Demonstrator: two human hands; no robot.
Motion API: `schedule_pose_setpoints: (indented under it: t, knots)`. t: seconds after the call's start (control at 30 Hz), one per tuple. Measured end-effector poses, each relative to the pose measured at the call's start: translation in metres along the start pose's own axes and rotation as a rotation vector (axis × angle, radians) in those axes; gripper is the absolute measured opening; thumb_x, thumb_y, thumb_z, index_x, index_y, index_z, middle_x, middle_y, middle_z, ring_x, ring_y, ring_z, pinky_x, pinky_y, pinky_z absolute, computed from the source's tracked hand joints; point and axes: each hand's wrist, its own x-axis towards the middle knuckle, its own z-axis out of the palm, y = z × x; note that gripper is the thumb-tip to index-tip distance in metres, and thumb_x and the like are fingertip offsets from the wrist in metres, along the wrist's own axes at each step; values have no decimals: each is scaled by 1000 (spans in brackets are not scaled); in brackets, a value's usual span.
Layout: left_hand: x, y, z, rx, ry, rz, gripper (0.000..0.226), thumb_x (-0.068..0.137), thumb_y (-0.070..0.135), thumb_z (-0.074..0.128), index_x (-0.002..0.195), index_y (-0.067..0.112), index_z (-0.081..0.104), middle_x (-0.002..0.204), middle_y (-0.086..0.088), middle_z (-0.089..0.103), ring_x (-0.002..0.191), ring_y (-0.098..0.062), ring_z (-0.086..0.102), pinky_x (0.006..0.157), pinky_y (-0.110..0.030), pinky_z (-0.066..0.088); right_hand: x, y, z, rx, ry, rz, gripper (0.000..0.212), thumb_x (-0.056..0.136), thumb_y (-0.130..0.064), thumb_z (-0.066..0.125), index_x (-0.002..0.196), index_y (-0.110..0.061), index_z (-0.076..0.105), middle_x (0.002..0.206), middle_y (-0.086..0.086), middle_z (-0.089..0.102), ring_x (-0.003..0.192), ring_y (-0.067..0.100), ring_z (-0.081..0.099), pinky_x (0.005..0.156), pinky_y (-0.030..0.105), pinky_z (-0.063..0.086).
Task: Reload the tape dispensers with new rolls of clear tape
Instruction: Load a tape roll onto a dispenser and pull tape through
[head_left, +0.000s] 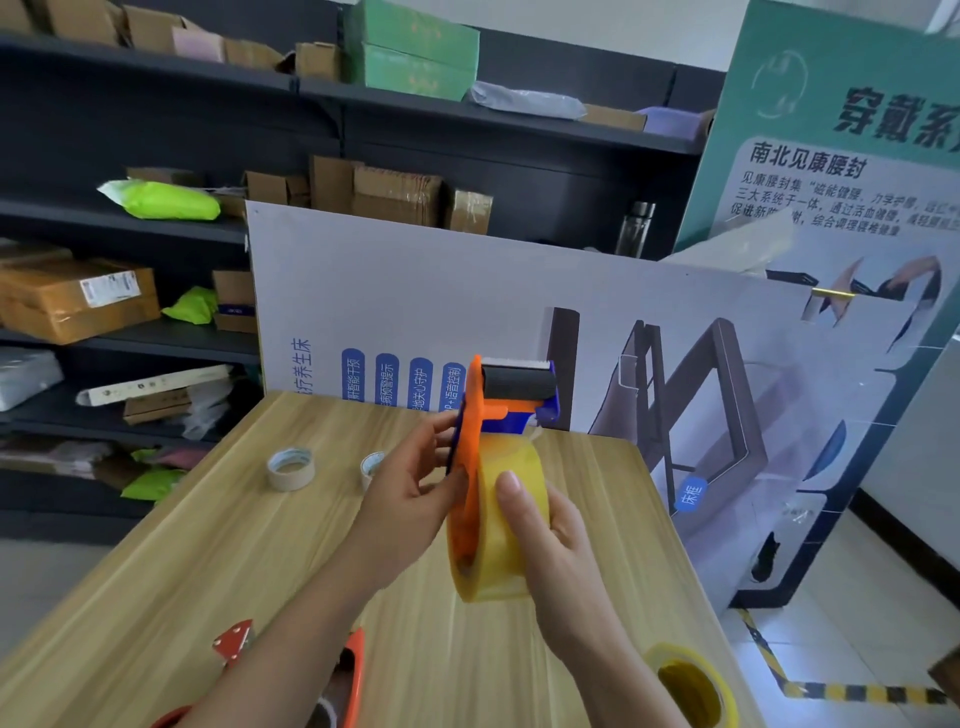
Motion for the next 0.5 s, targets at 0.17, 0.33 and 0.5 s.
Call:
schedule_pose_setpoints:
  t: [0.17, 0.33, 0.5]
  knots:
    - [3, 2, -4, -37, 5, 14, 40, 80, 29, 67, 119, 30, 58, 114, 2, 67, 105, -23, 65, 83, -43, 55, 3, -3, 1, -7, -6, 4, 39, 82, -46, 55, 100, -14, 68, 82, -2, 76, 75, 5, 70, 62, 18, 52]
    - [7, 17, -6, -123, -87, 50, 46, 83, 11, 57, 129, 13, 51, 119, -10, 63, 112, -27, 61, 85, -35, 54, 10, -4, 1, -107, 81, -63, 58, 73, -60, 59, 97, -8, 69, 86, 11, 75, 79, 20, 73, 68, 30, 57]
    - [4, 51, -4, -20, -19, 283, 49, 79, 46, 68, 121, 27, 52, 130, -1, 53, 122, -27, 53, 95, -40, 48, 15, -6, 0, -239, 118, -123, 62, 72, -64, 59, 88, -4, 64, 83, 20, 68, 71, 30, 64, 61, 37, 52]
